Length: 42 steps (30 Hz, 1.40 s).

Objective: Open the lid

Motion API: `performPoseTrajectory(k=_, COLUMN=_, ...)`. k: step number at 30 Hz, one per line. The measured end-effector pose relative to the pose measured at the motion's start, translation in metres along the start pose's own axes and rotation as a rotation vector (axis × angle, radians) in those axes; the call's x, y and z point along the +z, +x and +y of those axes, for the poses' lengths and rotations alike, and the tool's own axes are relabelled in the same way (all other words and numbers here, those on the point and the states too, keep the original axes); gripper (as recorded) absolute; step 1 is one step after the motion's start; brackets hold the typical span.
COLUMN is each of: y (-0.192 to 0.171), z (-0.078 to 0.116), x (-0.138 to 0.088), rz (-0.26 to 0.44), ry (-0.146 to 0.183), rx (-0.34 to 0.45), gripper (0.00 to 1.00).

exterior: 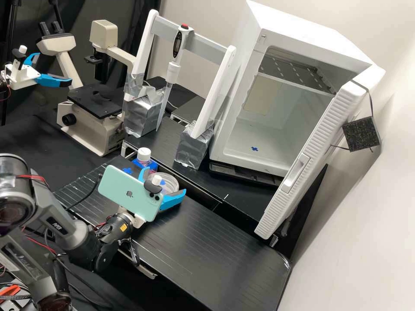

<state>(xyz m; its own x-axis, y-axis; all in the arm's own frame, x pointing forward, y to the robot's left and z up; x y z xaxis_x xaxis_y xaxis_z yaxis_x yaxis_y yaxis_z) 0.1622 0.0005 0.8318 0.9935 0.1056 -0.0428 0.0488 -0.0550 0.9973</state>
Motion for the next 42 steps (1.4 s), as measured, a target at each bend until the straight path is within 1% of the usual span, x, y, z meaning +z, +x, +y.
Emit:
performPoseTrajectory(k=5, y=-0.003, z=0.004, x=-0.001, rz=0.0, ry=0.012, rx=0.023, gripper=0.0)
performPoseTrajectory(k=9, y=-0.005, z=0.009, x=0.002, rz=-0.024, ry=0.026, rx=0.057, gripper=0.0)
performPoseTrajectory(k=13, y=-0.009, z=0.016, x=0.008, rz=-0.062, ry=0.059, rx=0.104, gripper=0.0)
performPoseTrajectory(k=20, y=-0.009, z=0.043, x=0.02, rz=-0.113, ry=0.108, rx=0.212, gripper=0.0)
performPoseTrajectory(k=23, y=-0.006, z=0.048, x=0.023, rz=-0.12, ry=0.108, rx=0.222, gripper=0.0)
performPoseTrajectory(k=26, y=-0.003, z=0.05, x=0.029, rz=-0.136, ry=0.119, rx=0.213, gripper=0.0)
performPoseTrajectory(k=28, y=-0.001, z=0.05, x=0.034, rz=-0.151, ry=0.117, rx=0.212, gripper=0.0)
performPoseTrajectory(k=29, y=-0.001, z=0.049, x=0.037, rz=-0.166, ry=0.108, rx=0.212, gripper=0.0)
performPoseTrajectory(k=30, y=-0.001, z=0.049, x=0.039, rz=-0.176, ry=0.107, rx=0.213, gripper=0.0)
performPoseTrajectory(k=35, y=0.002, z=0.047, x=0.046, rz=-0.208, ry=0.07, rx=0.204, gripper=0.0)
performPoseTrajectory(k=36, y=0.002, z=0.045, x=0.048, rz=-0.217, ry=0.068, rx=0.198, gripper=0.0)
performPoseTrajectory(k=39, y=0.002, z=0.045, x=0.049, rz=-0.219, ry=0.038, rx=0.193, gripper=0.0)
performPoseTrajectory(k=42, y=0.002, z=0.045, x=0.05, rz=-0.228, ry=0.029, rx=0.202, gripper=0.0)
